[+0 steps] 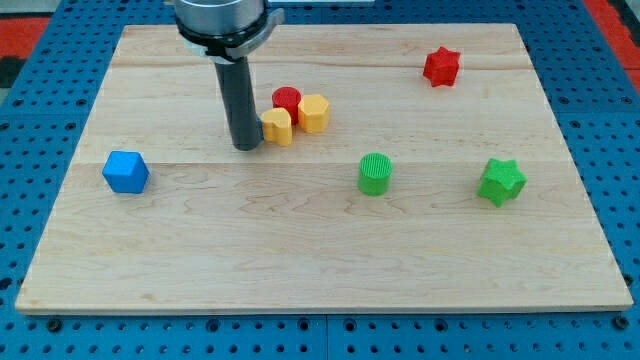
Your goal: Move the blue triangle closer to the yellow heart
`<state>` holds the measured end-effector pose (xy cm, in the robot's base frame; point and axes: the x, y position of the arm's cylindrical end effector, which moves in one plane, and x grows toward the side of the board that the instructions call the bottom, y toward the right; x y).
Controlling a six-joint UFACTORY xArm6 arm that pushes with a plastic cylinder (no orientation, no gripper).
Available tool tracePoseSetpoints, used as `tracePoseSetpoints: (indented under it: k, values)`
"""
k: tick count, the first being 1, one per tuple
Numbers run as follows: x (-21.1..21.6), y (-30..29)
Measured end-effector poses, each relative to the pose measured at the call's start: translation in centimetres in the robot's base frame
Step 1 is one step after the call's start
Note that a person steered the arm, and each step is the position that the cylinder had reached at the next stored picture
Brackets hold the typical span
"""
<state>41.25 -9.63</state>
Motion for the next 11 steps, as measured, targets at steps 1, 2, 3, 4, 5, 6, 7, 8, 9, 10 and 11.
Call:
tracePoseSetpoints:
  k: [1, 2, 3, 4, 5, 6, 7, 8, 9, 10, 11]
  values:
    - [-1.3, -2.3]
    - [-3.9, -3.2]
    - [-4.5, -3.3]
    - [-5.4, -3.3]
    - [-7.5, -3.5]
    - [-9.2, -3.5]
    - [-9.2, -3.5]
    - [-9.1, -3.1]
    - [-8.6, -2.6]
    - [-8.1, -2.5]
    - [-7.5, -1.8]
